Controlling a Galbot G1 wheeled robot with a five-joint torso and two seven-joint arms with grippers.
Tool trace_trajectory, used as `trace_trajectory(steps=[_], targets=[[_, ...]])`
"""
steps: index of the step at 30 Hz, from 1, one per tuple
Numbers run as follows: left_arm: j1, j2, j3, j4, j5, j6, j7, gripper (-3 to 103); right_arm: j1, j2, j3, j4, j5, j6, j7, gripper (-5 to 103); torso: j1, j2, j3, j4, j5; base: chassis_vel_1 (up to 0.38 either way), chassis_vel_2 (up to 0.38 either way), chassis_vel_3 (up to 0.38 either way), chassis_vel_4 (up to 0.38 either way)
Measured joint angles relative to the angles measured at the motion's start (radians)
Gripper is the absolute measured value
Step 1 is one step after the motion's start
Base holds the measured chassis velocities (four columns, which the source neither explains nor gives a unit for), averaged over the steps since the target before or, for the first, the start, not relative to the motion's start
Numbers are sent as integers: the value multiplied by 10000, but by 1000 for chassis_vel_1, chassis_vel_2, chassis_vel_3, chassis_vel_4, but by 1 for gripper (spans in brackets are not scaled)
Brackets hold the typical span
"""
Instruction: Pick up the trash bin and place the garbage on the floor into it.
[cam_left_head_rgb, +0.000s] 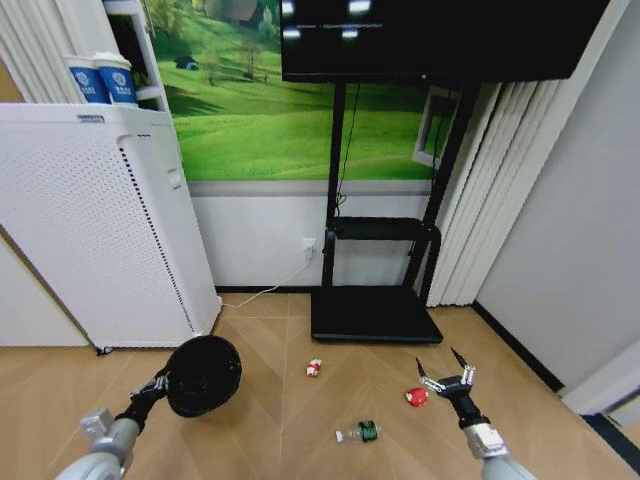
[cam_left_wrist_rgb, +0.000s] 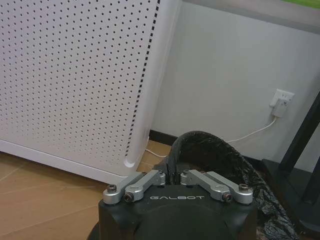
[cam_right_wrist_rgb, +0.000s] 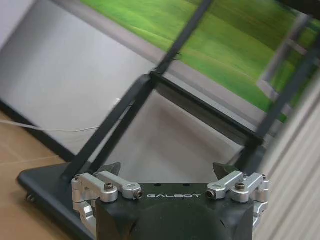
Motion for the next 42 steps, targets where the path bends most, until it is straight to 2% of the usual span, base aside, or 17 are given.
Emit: trace_trajectory(steps=[2, 4, 8, 11, 19, 25, 31, 34, 38, 42], targets=[[21, -93, 23, 13, 52, -14, 53, 7, 373, -276, -575, -347, -239, 108, -103, 100, 0, 0, 1, -1, 2, 0, 0, 0, 0], [33, -113, 26, 16, 66, -18, 68, 7, 455, -325, -694, -419, -294, 129, -124, 100, 0, 0, 0, 0, 1, 0, 0, 0, 0], [40, -286, 38, 78, 135, -49, 98, 7, 1519, -327, -1691, -1289, -1256, 528, -324, 100, 0, 0, 0, 5, 2, 0, 0, 0, 0], [27, -332, 40, 106, 139, -53, 97, 7, 1711, -285, -1972, -1445, -1193, 543, -369, 100, 0, 0, 1, 4, -2, 0, 0, 0, 0], [54, -555, 41, 233, 258, -124, 146, 7, 1386, 706, -2528, -2254, -750, 1131, -1115, 100, 0, 0, 0, -3, 1, 0, 0, 0, 0], [49, -714, 113, 303, 399, -156, 169, 7, 1316, 1521, -2552, -3295, -1359, 1464, -1266, 100, 0, 0, 0, -1, -1, 0, 0, 0, 0], [48, -809, 136, 325, 452, -173, 182, 7, 1467, 1762, -2719, -3680, -1742, 1458, -1243, 100, 1, 0, 0, 2, -1, 0, 0, 0, 0], [47, -874, 143, 342, 472, -184, 192, 7, 1657, 1917, -2943, -4004, -2214, 1351, -1069, 100, 0, 0, 0, -1, 0, 0, 0, 0, 0], [33, -940, 151, 398, 505, -213, 216, 7, 2018, 2192, -3069, -4527, -3336, 1295, -673, 100, 1, 0, 0, 0, 2, 0, 0, 0, 0], [20, -979, 169, 448, 525, -229, 245, 7, 2175, 2325, -3192, -4789, -3904, 1212, -492, 100, 1, 0, 1, 1, 1, 0, 0, 0, 0]])
